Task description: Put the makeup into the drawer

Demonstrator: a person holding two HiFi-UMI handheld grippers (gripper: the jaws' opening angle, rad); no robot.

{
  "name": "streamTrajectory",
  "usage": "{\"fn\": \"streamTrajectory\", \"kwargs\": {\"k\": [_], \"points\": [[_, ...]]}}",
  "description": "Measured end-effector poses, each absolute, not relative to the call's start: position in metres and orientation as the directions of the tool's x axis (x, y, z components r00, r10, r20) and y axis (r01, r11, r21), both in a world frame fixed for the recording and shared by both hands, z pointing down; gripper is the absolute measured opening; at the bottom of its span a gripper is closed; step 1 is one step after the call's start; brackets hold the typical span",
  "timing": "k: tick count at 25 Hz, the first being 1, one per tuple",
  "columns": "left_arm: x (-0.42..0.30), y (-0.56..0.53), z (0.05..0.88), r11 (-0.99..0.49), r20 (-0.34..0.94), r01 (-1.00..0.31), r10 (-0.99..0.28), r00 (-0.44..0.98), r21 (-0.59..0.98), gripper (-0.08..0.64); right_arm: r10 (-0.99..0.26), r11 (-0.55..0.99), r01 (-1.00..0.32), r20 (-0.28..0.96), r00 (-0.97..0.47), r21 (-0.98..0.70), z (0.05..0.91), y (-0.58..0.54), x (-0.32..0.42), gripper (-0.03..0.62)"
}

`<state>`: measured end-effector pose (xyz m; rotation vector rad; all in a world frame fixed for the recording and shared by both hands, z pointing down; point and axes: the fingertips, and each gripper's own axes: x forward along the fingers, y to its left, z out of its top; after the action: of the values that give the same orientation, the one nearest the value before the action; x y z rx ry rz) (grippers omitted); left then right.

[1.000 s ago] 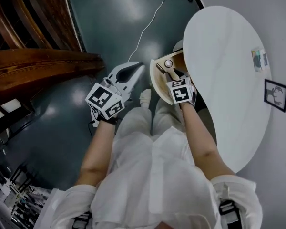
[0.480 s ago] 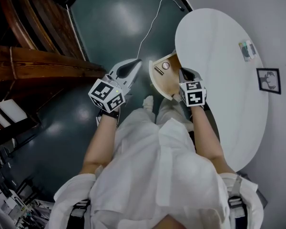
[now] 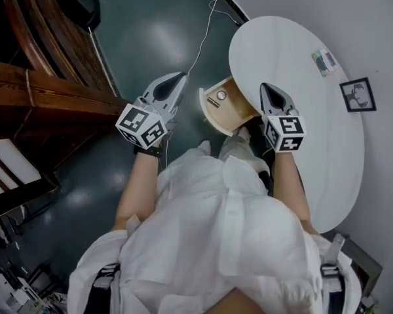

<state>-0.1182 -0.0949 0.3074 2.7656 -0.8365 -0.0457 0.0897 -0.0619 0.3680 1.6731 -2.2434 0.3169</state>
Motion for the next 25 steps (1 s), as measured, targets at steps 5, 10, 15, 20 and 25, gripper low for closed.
{"fn": "streamTrajectory", "kwargs": {"k": [5, 10, 15, 20, 25], "points": [[-0.119, -0.088, 0.287, -0.814, 0.012, -0.541, -0.552, 0.834, 0.212, 0.018, -0.957, 0.239, -0.971, 0.177, -0.231, 0.025, 0.303, -0.044, 0.114, 0.011], [-0.125, -0.083, 0.266, -0.817, -0.017, -0.552, -0.562, 0.827, 0.164, 0.018, -0.973, 0.22, -0.974, 0.076, -0.216, 0.047, 0.264, -0.022, 0.118, 0.009], [-0.127, -0.082, 0.25, -0.814, -0.043, -0.565, -0.574, 0.817, 0.132, 0.018, -0.976, 0.216, -0.975, 0.037, -0.214, 0.044, 0.243, -0.011, 0.124, 0.009], [-0.134, -0.078, 0.24, -0.808, -0.06, -0.577, -0.586, 0.808, 0.117, 0.018, -0.981, 0.196, -0.98, 0.009, -0.195, 0.047, 0.231, -0.005, 0.134, 0.009], [-0.145, -0.077, 0.233, -0.793, -0.064, -0.599, -0.607, 0.792, 0.114, 0.018, -0.983, 0.183, -0.981, -0.019, -0.185, 0.063, 0.219, -0.004, 0.138, 0.009]]}}
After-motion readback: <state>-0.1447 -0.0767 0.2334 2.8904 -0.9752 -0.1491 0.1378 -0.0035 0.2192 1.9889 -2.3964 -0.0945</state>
